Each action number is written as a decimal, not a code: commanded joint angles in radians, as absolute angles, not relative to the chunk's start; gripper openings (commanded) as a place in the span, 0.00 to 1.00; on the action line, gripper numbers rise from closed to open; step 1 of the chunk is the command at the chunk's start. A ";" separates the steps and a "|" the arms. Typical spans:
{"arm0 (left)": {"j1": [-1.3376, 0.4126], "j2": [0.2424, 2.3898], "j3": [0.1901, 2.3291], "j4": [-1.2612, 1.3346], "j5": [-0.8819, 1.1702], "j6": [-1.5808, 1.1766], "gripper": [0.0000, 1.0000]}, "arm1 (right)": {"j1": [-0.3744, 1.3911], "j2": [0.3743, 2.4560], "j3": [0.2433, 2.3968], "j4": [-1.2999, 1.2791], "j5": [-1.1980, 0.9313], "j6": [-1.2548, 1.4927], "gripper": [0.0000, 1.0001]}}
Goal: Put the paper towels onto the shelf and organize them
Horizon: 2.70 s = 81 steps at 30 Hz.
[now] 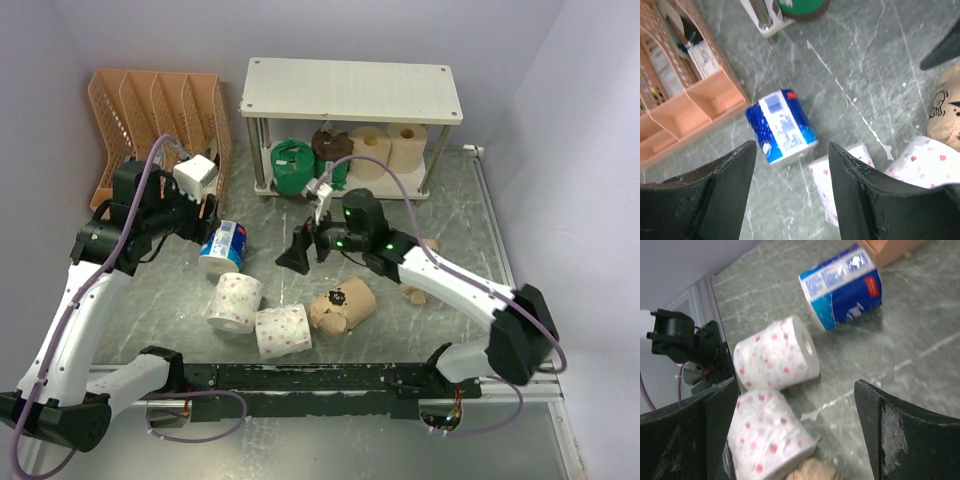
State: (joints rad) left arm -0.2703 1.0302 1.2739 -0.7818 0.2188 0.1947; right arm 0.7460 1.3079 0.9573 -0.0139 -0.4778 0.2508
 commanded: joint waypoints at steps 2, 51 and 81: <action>-0.175 1.019 1.243 -0.906 0.305 0.203 0.69 | 0.744 1.517 1.129 0.240 -0.670 0.255 1.00; 0.433 1.109 1.160 -0.898 0.784 0.173 0.65 | 0.799 2.302 1.634 0.319 -0.708 0.354 0.00; 0.434 1.089 1.121 -0.864 0.858 0.163 0.64 | 1.037 1.431 1.805 -0.322 0.877 -0.811 0.00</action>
State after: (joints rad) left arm 0.4248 1.1122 1.1336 -0.9043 0.8165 0.1711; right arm 1.0718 1.3899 1.8465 -0.3733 0.6323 -0.5484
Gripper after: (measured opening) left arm 0.643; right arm 0.235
